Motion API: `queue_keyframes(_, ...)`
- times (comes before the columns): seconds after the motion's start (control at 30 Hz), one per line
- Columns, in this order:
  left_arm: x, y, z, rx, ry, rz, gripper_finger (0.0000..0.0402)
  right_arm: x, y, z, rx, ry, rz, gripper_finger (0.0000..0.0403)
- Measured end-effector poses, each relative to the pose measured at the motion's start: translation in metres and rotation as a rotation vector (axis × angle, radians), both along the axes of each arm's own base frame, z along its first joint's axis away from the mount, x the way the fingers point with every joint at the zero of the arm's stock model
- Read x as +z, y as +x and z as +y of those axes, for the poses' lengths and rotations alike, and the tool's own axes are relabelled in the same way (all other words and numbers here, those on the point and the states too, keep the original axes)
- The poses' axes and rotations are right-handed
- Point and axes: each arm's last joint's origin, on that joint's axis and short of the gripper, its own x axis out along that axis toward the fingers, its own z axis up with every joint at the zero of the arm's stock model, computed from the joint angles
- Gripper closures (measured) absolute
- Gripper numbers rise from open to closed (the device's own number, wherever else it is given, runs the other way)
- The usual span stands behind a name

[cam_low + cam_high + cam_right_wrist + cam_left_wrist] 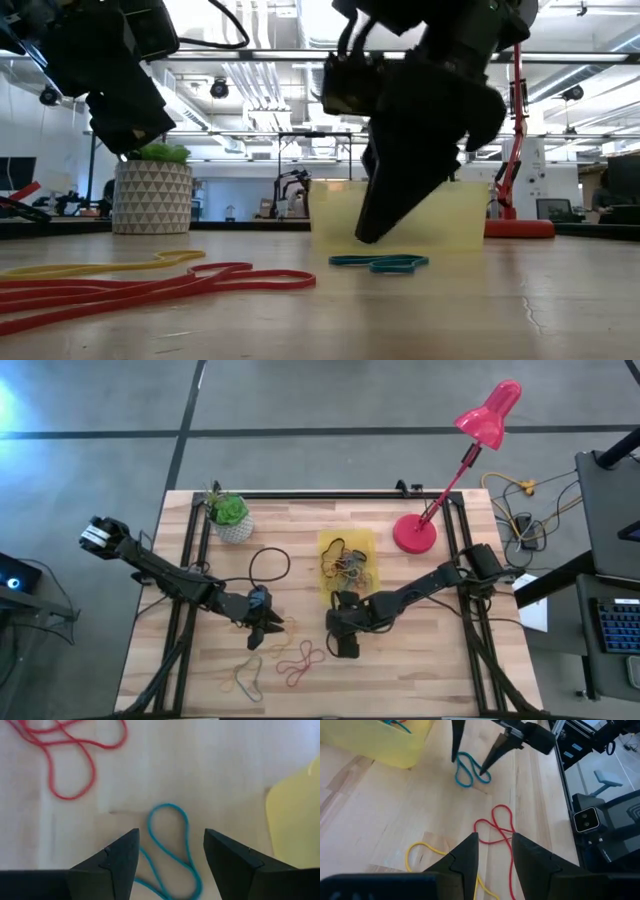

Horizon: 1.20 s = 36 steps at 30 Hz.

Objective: Pick and place rubber bands into bin
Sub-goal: Adjust the bin on the table

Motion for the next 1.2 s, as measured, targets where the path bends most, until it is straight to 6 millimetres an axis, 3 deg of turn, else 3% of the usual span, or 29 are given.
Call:
queue_keyframes(0.4,0.0,0.0,0.001,0.014,0.015,-0.005,0.03,0.009,-0.015,-0.046,-0.079,-0.046,0.022,0.0195)
queue_keyframes(0.6,0.0,0.0,0.001,0.03,0.024,-0.009,0.03,0.011,-0.011,-0.067,-0.084,-0.024,0.018,0.0195)
queue_keyframes(0.77,0.0,0.0,0.001,0.036,0.02,-0.009,0.03,0.015,-0.009,-0.063,-0.025,0.06,-0.006,0.0195)
queue_keyframes(1.03,0.0,0.0,0.001,0.037,0.02,-0.01,0.03,0.017,-0.012,-0.029,0.045,0.091,-0.035,0.0195)
queue_keyframes(1.2,0.0,0.0,0.002,0.043,0.03,-0.013,0.03,0.019,-0.013,-0.029,0.012,0.07,-0.037,0.0195)
